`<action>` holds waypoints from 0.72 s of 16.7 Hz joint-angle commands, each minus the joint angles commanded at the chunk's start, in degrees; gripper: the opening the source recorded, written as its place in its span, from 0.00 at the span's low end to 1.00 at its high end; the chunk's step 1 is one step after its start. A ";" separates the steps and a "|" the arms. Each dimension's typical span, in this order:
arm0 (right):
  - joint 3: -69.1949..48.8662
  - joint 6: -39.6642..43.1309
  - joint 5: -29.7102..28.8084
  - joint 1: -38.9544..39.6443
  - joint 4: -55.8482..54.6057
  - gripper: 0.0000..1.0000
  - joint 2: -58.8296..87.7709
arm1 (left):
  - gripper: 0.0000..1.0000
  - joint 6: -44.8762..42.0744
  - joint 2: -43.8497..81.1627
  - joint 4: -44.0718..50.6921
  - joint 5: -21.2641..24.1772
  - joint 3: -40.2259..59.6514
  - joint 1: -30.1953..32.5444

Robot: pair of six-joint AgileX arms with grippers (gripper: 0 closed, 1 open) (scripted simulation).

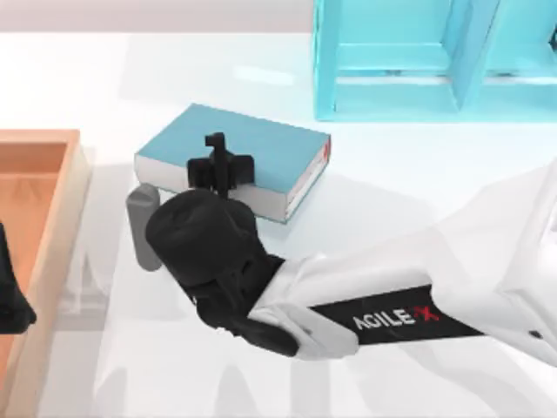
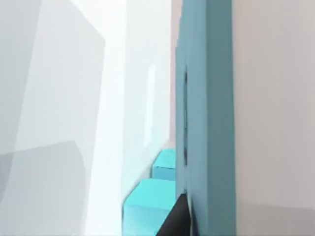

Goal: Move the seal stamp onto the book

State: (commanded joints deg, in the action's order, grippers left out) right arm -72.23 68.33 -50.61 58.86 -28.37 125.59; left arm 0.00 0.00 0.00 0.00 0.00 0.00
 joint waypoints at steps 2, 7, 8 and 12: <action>0.59 0.00 0.00 -0.03 -2.01 0.00 1.53 | 1.00 0.00 0.00 0.00 0.00 0.00 0.00; 0.72 0.00 -0.02 -0.04 -2.52 0.08 1.90 | 1.00 0.00 0.00 0.00 0.00 0.00 0.00; 0.72 0.00 -0.02 -0.04 -2.52 0.15 1.90 | 1.00 0.00 0.00 0.00 0.00 0.00 0.00; 0.72 0.00 -0.02 -0.04 -2.52 0.45 1.90 | 1.00 0.00 0.00 0.00 0.00 0.00 0.00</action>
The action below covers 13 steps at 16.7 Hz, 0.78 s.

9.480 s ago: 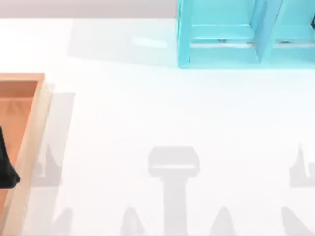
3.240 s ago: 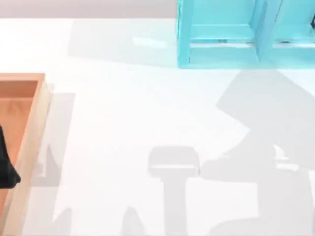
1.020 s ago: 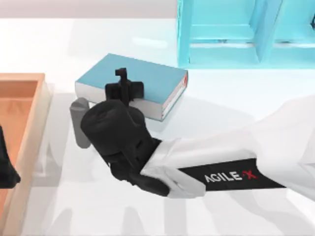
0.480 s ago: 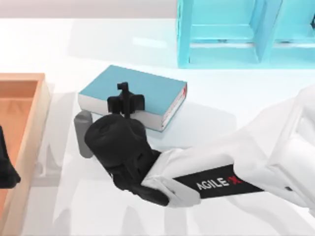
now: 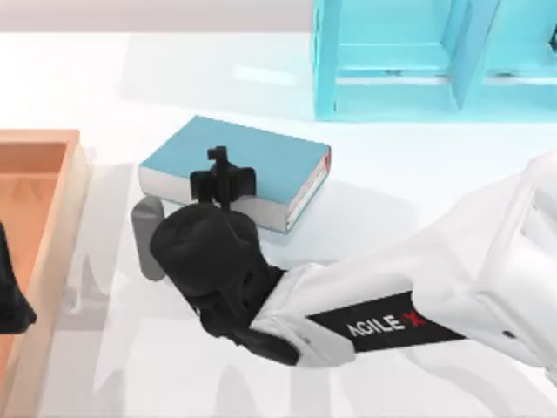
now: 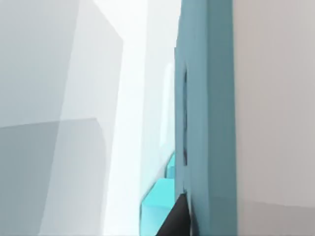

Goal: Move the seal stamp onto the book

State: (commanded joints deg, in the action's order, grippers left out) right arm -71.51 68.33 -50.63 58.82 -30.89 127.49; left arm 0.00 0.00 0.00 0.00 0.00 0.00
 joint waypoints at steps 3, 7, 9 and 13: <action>0.00 0.00 0.00 0.00 0.00 0.68 0.00 | 1.00 0.00 0.00 0.00 0.00 0.00 0.00; 0.00 0.00 0.00 0.00 0.00 0.98 0.00 | 1.00 0.00 0.00 0.00 0.00 0.00 0.00; 0.00 0.00 0.00 0.00 0.00 1.00 0.00 | 1.00 0.00 0.00 0.00 0.00 0.00 0.00; 0.00 0.00 0.00 0.00 0.00 1.00 0.00 | 1.00 0.00 0.00 0.00 0.00 0.00 0.00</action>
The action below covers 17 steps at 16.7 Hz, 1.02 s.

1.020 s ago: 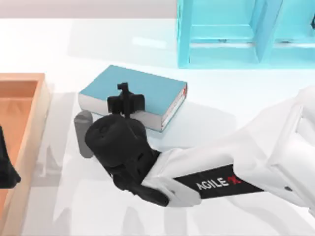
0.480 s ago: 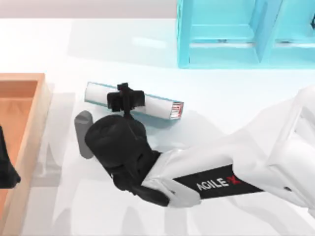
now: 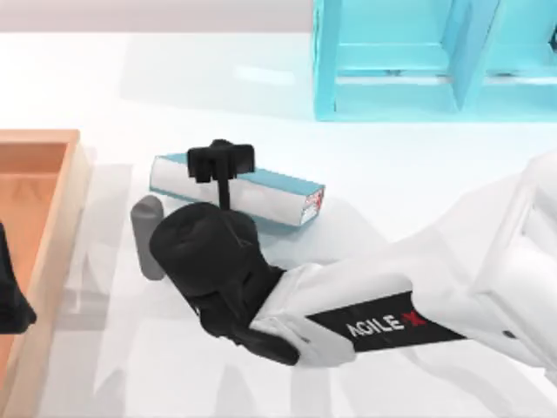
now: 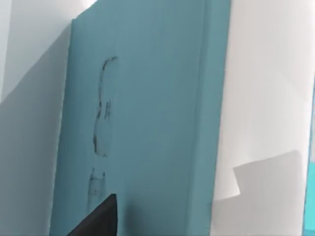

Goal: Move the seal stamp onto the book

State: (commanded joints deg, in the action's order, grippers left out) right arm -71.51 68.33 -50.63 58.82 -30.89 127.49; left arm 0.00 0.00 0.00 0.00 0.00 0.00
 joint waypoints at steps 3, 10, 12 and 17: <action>0.07 -0.05 0.02 0.03 0.02 1.00 0.08 | 1.00 0.00 0.00 0.00 0.00 0.00 0.00; 4.78 -12.05 -8.62 10.82 9.59 1.00 -6.29 | 1.00 0.00 0.00 0.00 0.00 0.00 0.00; 7.47 -16.90 -12.60 15.54 14.63 1.00 -8.38 | 1.00 0.00 0.00 0.00 0.00 0.00 0.00; 10.20 -21.47 -16.54 20.03 19.26 1.00 -10.62 | 1.00 0.00 0.00 0.00 0.00 0.00 0.00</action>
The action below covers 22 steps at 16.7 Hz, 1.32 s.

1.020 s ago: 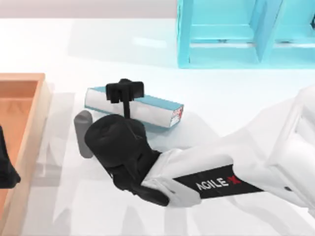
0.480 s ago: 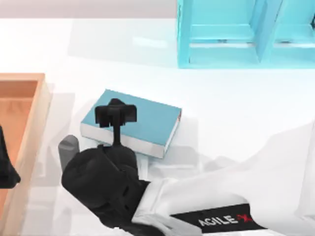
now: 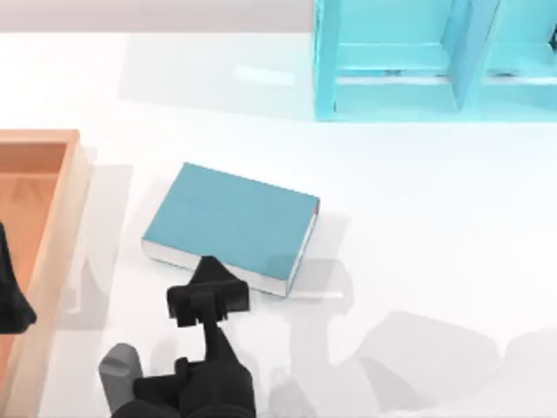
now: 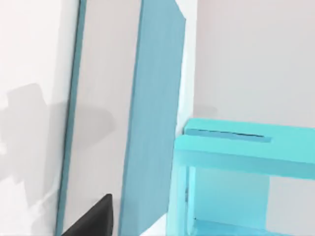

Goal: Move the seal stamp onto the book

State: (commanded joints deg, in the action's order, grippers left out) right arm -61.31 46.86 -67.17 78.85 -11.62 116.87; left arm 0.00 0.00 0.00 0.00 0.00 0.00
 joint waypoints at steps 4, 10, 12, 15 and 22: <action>0.28 -0.39 0.37 -0.78 0.04 1.00 -0.29 | 1.00 0.00 0.00 0.00 0.00 0.00 0.00; 12.63 -11.19 8.24 -14.16 1.78 1.00 -16.56 | 1.00 0.00 0.00 0.00 0.00 0.00 0.00; 19.00 -16.53 13.31 -21.24 2.87 1.00 -26.77 | 1.00 0.00 0.00 0.00 0.00 0.00 0.00; 29.39 -24.78 22.76 -33.13 4.89 1.00 -45.90 | 1.00 0.00 0.00 0.00 0.00 0.00 0.00; 51.25 -40.36 48.32 -61.17 9.83 1.00 -92.14 | 1.00 0.00 0.00 0.00 0.00 0.00 0.00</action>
State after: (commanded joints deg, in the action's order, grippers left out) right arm -10.06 6.51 -18.84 17.67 -1.79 24.73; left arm 0.00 0.00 0.00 0.00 0.00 0.00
